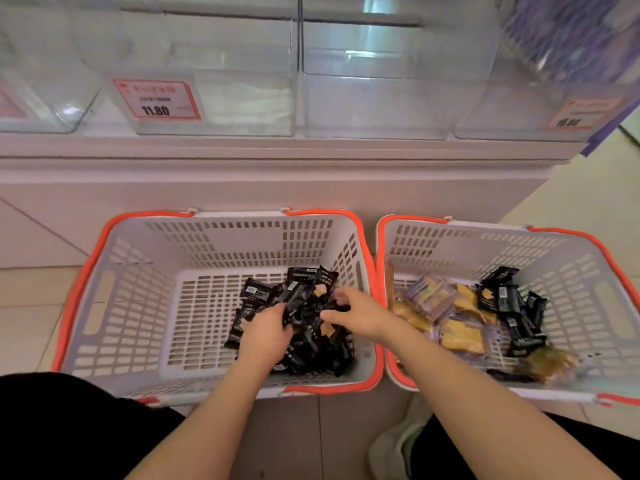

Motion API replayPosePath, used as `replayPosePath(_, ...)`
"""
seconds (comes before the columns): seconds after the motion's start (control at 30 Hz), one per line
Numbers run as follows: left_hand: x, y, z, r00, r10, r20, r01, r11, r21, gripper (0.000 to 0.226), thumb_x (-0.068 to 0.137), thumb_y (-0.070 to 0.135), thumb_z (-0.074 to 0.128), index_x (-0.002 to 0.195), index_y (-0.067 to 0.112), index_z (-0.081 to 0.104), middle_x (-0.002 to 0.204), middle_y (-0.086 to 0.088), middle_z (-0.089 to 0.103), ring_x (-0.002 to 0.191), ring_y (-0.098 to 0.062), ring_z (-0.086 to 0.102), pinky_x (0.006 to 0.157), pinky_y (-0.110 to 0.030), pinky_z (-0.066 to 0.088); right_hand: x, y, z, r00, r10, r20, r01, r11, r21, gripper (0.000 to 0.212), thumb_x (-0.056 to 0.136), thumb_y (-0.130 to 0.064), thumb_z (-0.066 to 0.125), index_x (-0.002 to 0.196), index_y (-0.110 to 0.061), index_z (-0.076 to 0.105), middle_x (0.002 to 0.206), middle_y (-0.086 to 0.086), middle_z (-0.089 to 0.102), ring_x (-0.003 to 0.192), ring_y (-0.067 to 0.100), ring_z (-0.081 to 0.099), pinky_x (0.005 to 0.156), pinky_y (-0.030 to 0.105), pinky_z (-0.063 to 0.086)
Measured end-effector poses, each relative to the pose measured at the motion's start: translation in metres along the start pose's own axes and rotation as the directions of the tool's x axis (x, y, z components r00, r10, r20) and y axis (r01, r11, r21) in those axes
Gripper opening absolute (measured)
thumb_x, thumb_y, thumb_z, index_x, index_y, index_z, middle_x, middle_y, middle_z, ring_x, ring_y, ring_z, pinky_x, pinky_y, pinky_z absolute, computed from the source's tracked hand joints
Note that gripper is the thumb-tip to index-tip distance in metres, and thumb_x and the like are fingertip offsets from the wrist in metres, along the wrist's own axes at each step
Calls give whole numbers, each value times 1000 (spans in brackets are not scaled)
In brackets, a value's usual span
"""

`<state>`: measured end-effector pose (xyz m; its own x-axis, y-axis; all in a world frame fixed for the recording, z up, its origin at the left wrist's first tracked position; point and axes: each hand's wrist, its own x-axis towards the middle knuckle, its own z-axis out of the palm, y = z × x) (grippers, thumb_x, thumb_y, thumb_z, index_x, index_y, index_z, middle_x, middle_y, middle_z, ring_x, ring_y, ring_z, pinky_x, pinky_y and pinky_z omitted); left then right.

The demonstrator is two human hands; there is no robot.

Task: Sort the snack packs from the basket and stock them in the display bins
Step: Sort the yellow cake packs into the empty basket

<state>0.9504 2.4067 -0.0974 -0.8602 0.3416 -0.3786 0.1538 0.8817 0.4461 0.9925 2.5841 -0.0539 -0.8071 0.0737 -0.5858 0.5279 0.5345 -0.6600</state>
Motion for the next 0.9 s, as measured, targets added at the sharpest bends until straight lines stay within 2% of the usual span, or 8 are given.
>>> replayPosePath(0.17, 1, -6, 26, 951, 52, 305, -101, 984, 147, 64, 90, 21, 51, 147, 20, 22, 133, -10, 42, 119, -29, 46, 100, -38, 40, -18, 10, -28, 999, -52, -4, 51, 996, -72, 44, 88, -36, 61, 125, -14, 52, 119, 5, 57, 101, 15, 55, 84, 24, 43)
replayPosePath(0.27, 4, 7, 23, 923, 100, 372, -164, 976, 145, 58, 92, 30, 49, 145, 15, 28, 137, -10, 38, 125, -29, 39, 104, -38, 37, -22, 18, -35, 999, -45, 11, 45, 992, -114, 39, 87, -37, 62, 119, -15, 56, 114, 3, 60, 99, 14, 56, 84, 24, 44)
replayPosePath(0.43, -1, 70, -2, 934, 342, 99, -335, 939, -78, 39, 93, 23, 48, 131, 15, 49, 127, -3, 49, 117, -18, 48, 101, -28, 38, -28, 25, -67, 992, -122, -15, 113, 950, -290, 38, 88, -38, 60, 118, -15, 56, 112, 1, 61, 101, 15, 57, 85, 26, 46)
replayPosePath(0.5, -6, 109, -13, 871, 489, 48, -477, 864, -161, 34, 93, 23, 49, 126, 17, 54, 119, -1, 55, 109, -14, 53, 95, -25, 40, -38, 27, -96, 986, -150, 76, 168, 873, -458, 44, 85, -45, 60, 119, -17, 56, 111, -1, 63, 93, 11, 56, 81, 23, 43)
replayPosePath(0.57, -7, 144, -17, 778, 626, 55, -611, 774, -167, 32, 92, 21, 51, 122, 15, 57, 115, -2, 59, 106, -14, 53, 93, -24, 38, -51, 38, -129, 985, -138, 105, 171, 871, -461, 41, 84, -46, 61, 114, -18, 58, 102, -3, 64, 83, 6, 58, 77, 22, 43)
replayPosePath(0.7, 5, 196, 4, 702, 697, 145, -683, 717, -142, 30, 92, 20, 51, 121, 11, 57, 114, -7, 59, 107, -18, 51, 89, -19, 32, -75, 100, -183, 997, -24, -69, -3, 930, -367, 29, 88, -36, 60, 109, -16, 58, 102, 0, 64, 94, 16, 61, 80, 24, 45)
replayPosePath(0.8, 19, 226, 38, 717, 640, 275, -608, 768, -202, 29, 92, 18, 52, 118, 10, 59, 116, -8, 61, 107, -20, 54, 87, -20, 34, -85, 168, -201, 954, 148, -262, -234, 912, -337, 30, 92, -34, 55, 112, -13, 58, 107, 3, 64, 97, 19, 59, 78, 25, 42)
replayPosePath(0.9, 36, 244, 80, 740, 521, 425, -476, 853, -215, 27, 92, 19, 51, 117, 12, 61, 118, -5, 63, 107, -18, 57, 86, -21, 39, -91, 236, -198, 897, 307, -317, -400, 870, -290, 27, 93, -32, 52, 109, -12, 59, 109, 7, 65, 98, 23, 59, 80, 30, 45)
